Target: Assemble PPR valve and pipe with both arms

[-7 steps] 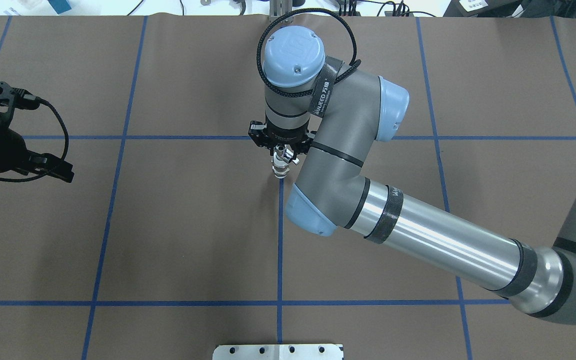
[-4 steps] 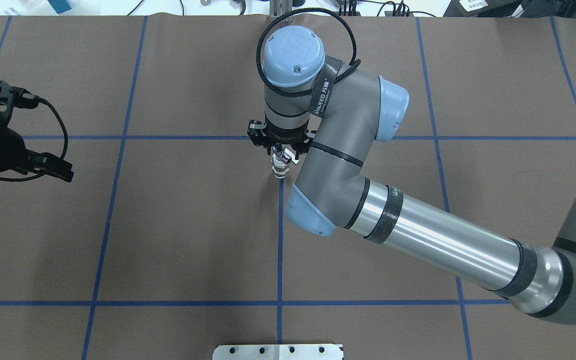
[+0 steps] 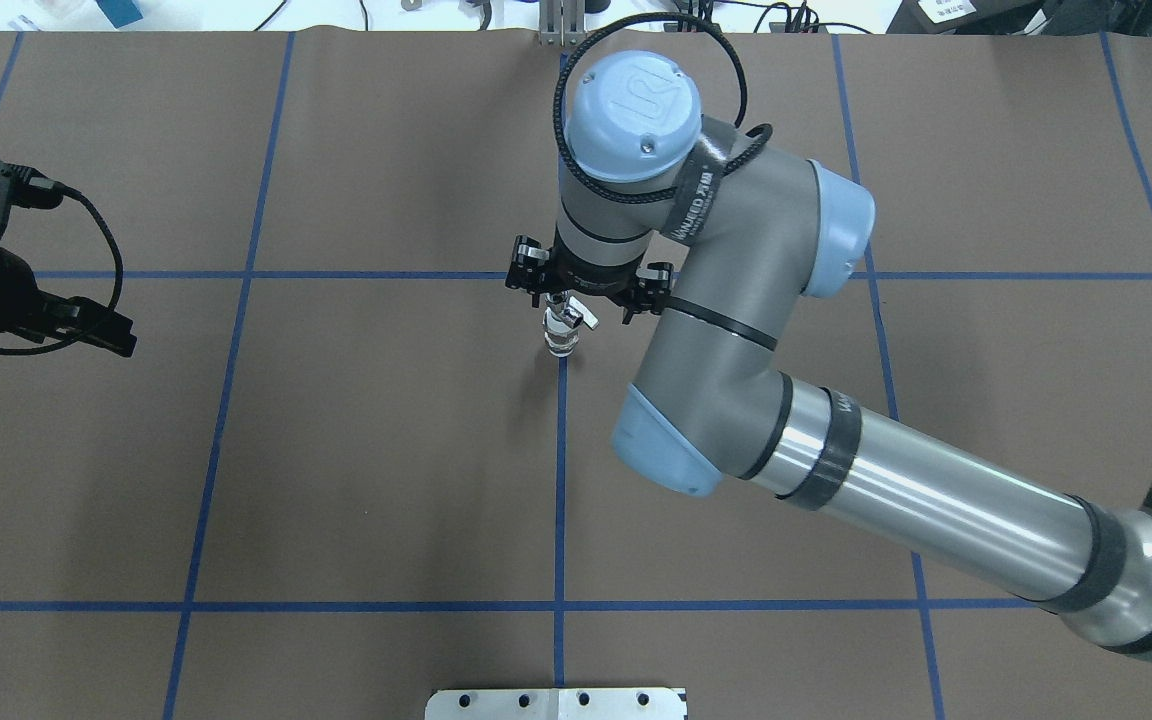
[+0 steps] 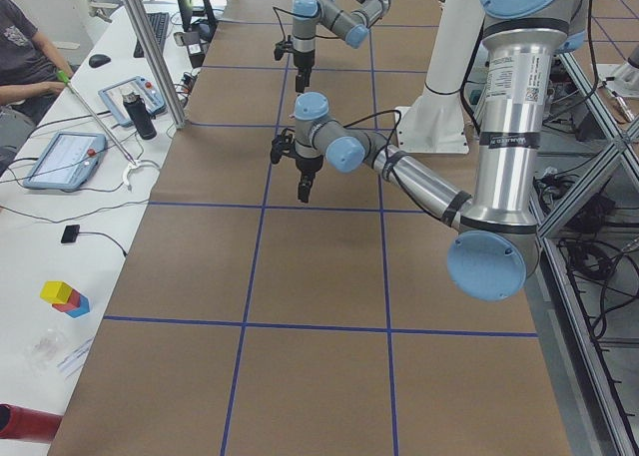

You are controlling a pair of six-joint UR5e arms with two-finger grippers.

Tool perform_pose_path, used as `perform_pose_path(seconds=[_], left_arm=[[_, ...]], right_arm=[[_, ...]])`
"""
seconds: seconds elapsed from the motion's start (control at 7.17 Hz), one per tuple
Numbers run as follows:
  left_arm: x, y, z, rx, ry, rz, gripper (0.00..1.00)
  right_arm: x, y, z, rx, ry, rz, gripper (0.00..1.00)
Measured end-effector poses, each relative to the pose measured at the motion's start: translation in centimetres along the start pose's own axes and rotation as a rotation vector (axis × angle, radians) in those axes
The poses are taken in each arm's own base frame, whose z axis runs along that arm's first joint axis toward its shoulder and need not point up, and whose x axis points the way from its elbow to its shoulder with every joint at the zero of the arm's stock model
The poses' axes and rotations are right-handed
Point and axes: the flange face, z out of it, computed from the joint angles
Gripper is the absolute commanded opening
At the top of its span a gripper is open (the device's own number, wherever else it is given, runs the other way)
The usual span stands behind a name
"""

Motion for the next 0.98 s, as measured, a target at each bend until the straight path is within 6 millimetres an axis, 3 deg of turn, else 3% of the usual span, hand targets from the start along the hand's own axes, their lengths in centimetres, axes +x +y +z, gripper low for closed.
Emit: perform_pose_path(seconds=[0.28,0.7,0.84,0.98], left_arm=[[-3.4,0.1,-0.9,-0.006,-0.003,0.02,1.0],[-12.9,1.6,-2.5,-0.025,-0.025,0.106,1.0],[-15.9,2.0,-3.1,-0.025,-0.025,0.131,1.0],[-19.1,2.5,-3.6,-0.026,-0.021,0.15,1.0]], right_arm=[[8.6,1.5,-2.2,0.025,-0.017,-0.012,0.99],[22.6,1.5,-4.6,0.06,0.018,-0.08,0.99],[28.0,0.7,-4.4,0.061,0.005,-0.101,0.99],[34.7,-0.5,-4.1,0.051,-0.024,-0.125,0.99]])
